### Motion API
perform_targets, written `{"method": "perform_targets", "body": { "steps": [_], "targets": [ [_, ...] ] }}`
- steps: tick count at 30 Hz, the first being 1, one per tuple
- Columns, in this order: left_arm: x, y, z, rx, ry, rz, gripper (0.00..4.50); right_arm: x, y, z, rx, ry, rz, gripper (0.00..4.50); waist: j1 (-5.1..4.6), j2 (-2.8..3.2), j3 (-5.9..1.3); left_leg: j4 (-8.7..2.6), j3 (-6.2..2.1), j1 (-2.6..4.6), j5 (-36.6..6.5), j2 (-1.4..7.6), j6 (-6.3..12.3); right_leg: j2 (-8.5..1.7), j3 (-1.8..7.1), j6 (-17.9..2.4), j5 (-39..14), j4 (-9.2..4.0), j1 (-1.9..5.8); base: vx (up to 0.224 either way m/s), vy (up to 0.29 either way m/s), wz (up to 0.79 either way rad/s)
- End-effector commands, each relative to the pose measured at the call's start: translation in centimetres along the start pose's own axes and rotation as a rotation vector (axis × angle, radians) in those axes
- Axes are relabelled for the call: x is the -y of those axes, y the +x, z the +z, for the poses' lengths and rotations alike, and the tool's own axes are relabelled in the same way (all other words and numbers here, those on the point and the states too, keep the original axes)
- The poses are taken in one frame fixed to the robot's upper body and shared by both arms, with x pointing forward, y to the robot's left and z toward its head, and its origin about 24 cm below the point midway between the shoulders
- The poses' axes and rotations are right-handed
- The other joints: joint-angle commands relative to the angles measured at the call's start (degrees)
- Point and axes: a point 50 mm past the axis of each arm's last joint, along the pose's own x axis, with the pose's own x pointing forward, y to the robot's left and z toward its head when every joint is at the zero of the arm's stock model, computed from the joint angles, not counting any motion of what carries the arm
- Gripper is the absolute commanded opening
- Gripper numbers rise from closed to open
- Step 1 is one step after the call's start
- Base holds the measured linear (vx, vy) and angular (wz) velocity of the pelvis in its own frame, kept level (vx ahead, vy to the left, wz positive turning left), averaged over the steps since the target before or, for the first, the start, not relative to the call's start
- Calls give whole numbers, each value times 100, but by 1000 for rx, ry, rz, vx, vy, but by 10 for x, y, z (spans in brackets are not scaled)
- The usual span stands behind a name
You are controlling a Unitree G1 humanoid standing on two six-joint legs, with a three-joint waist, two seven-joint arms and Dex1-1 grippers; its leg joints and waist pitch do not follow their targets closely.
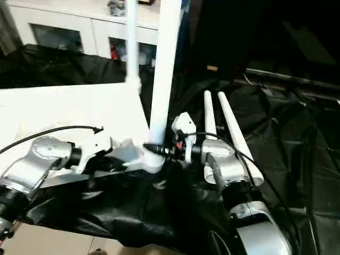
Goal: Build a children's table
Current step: Insert table leg to table base
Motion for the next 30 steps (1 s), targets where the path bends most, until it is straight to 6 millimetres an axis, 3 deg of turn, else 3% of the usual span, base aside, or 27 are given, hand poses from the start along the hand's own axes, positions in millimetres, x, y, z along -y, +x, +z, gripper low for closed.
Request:
{"method": "perform_targets", "body": {
  "steps": [1, 6, 10, 15, 17, 19, 22, 26, 30],
  "targets": [
    [1, -1, 34, 104, 141, -45, 0, -12, -6, -39, -164, 111, 49, 188, -12, 106, -273, -449, -31, 73, -1764, 132, -65, -504, 356, -886, -1813, -505, 193, 0, 0, 0],
    [-7, -3, 37, 123, 116, 17, 0, -7, -5, -39, -151, 112, 4, 188, -4, 95, -274, -450, -37, 69, -1767, 132, -91, -522, 359, -883, -1895, -511, 194, 0, 0, 0],
    [-14, -1, 45, 158, 61, 110, 0, 6, 0, -42, -134, 120, -230, 188, -23, 91, -258, -455, -51, 74, -1869, 126, -177, -540, 349, -836, -2227, -537, 177, 0, 0, 0],
    [-19, 3, 52, 152, 16, 168, 0, 13, 8, -43, -137, 151, -393, 187, -92, 84, -255, -462, -68, 82, -1972, 113, -242, -527, 342, -756, -2393, -560, 154, 0, 0, 0],
    [-22, 8, 58, 139, -27, 217, 0, 15, 17, -44, -132, 211, -487, 187, -110, 119, -258, -463, -66, 73, -1932, 116, -256, -522, 355, -784, -2271, -541, 156, 0, 0, 0],
    [-24, 11, 60, 130, -55, 248, 0, 16, 21, -45, -133, 238, -524, 187, -116, 113, -267, -456, -71, 62, -1859, 107, -261, -526, 346, -823, -2166, -537, 170, 0, 0, 0],
    [-32, 36, 75, 102, -155, 402, 0, 16, 46, -40, -104, 308, -692, 187, -134, 117, -280, -443, -56, 90, -1813, 114, -319, -512, 354, -873, -1910, -516, 144, 0, 0, 0],
    [-32, 46, 77, 89, -174, 429, 0, 14, 54, -40, -105, 336, -727, 187, -115, 121, -297, -443, -51, 27, -1652, 94, -241, -499, 352, -800, -1563, -487, 195, 0, 0, 0],
    [-29, 51, 81, 85, -186, 418, 0, 11, 60, -40, -112, 349, -735, 187, -119, 137, -285, -451, -38, 35, -1662, 87, -205, -492, 351, -788, -1557, -504, 190, 0, 0, 0]
  ]
}}
